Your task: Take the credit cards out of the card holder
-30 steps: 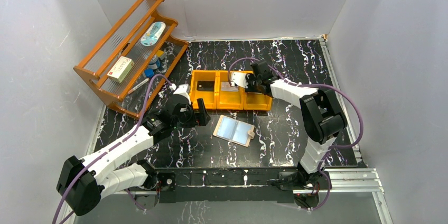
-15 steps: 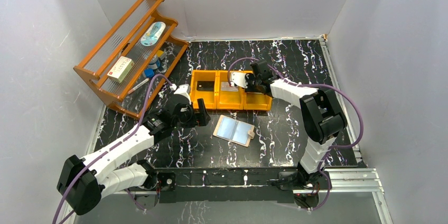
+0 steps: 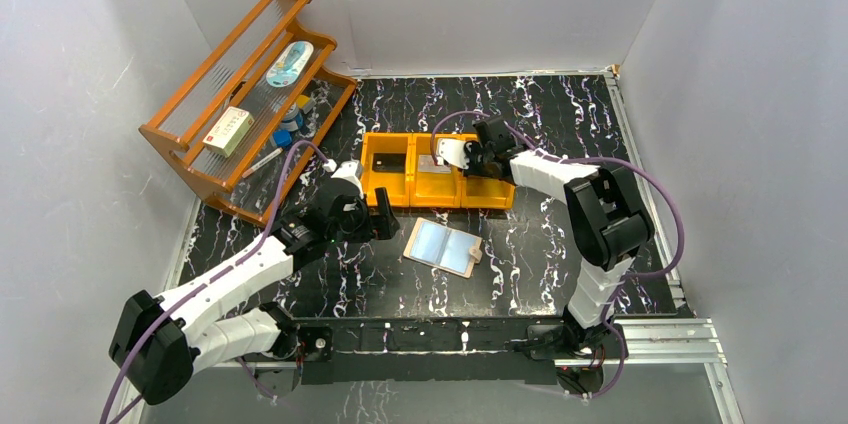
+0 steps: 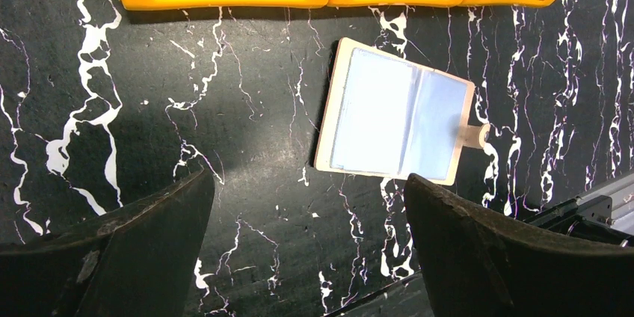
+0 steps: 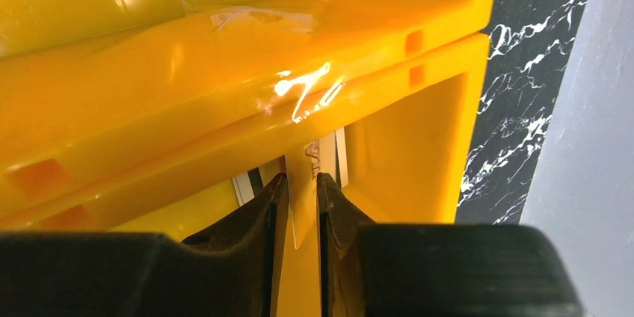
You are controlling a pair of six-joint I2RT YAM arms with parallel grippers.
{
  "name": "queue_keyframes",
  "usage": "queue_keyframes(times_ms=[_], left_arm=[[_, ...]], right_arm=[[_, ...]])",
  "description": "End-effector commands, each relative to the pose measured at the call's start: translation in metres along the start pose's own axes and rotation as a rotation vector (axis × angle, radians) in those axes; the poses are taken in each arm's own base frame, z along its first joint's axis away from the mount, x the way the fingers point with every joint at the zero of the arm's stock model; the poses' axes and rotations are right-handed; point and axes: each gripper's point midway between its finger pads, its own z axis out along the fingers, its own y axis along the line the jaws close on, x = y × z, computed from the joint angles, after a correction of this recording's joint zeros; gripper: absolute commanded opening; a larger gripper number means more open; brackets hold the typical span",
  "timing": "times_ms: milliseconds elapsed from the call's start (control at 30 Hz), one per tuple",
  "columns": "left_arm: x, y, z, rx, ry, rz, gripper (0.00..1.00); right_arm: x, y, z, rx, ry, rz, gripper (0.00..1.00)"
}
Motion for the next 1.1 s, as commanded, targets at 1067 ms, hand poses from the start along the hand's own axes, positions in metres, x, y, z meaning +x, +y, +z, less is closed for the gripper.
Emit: queue_keyframes(times_ms=[1067], left_arm=[[-0.019, 0.011, -0.005, -0.068, -0.104, -0.09, 0.98]], right_arm=[[-0.123, -0.006, -0.134, -0.139, -0.481, 1.319, 0.6]])
